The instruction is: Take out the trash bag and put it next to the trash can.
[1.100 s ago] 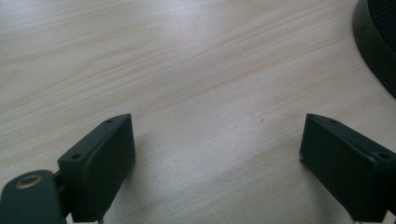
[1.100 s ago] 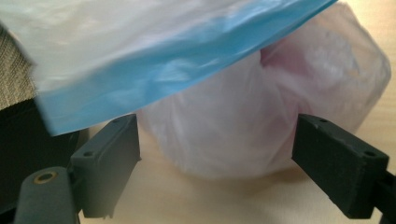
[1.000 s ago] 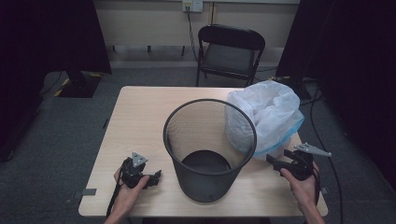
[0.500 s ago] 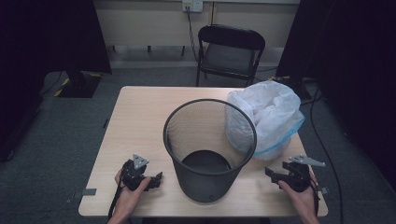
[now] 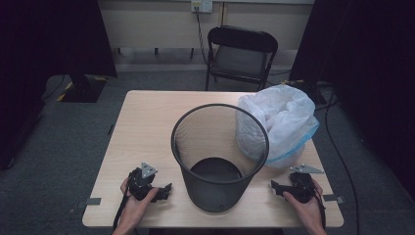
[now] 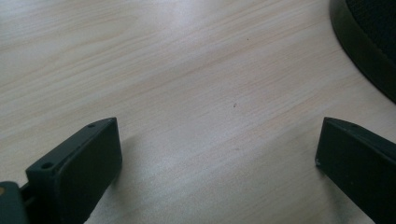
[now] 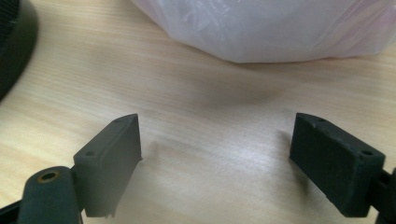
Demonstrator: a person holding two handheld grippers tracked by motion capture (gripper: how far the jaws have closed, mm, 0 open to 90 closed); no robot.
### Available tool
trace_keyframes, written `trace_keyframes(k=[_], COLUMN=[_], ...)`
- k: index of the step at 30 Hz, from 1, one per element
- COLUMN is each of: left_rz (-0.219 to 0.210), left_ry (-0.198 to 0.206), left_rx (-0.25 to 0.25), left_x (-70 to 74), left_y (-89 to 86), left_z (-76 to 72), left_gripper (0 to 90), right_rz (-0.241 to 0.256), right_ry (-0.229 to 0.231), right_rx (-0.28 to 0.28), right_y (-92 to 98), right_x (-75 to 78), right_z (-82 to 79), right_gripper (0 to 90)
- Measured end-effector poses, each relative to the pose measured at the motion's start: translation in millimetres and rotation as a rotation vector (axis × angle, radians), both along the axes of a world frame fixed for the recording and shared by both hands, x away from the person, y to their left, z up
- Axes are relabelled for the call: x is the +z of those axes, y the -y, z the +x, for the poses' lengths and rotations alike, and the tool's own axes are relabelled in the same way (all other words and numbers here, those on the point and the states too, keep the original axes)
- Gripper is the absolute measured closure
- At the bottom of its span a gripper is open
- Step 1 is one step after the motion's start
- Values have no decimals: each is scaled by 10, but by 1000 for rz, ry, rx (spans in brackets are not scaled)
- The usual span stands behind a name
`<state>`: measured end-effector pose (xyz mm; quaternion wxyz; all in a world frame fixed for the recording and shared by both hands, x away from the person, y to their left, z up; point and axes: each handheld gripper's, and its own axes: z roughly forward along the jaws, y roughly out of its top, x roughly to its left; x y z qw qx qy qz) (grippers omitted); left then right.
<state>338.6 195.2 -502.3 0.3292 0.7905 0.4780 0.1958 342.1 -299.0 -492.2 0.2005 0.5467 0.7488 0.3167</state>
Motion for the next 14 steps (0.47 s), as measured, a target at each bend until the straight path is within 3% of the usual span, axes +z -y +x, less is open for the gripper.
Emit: trace_keyframes(k=[4, 7, 14], left_rz=[-1, 2, 4], left_ry=[0, 1, 0], left_rx=[-6, -17, -21], left_x=[-1, -1, 1], left_y=[-3, -8, -14], left_z=[6, 19, 34], left_gripper=[0, 0, 0], right_rz=[-48, -36, -35], right_ry=[31, 69, 71], right_rx=[-6, -4, -4], right_y=[-32, -26, -24], right_x=[-31, -73, -77], right_z=[-4, -6, -3], right_gripper=[143, 121, 119])
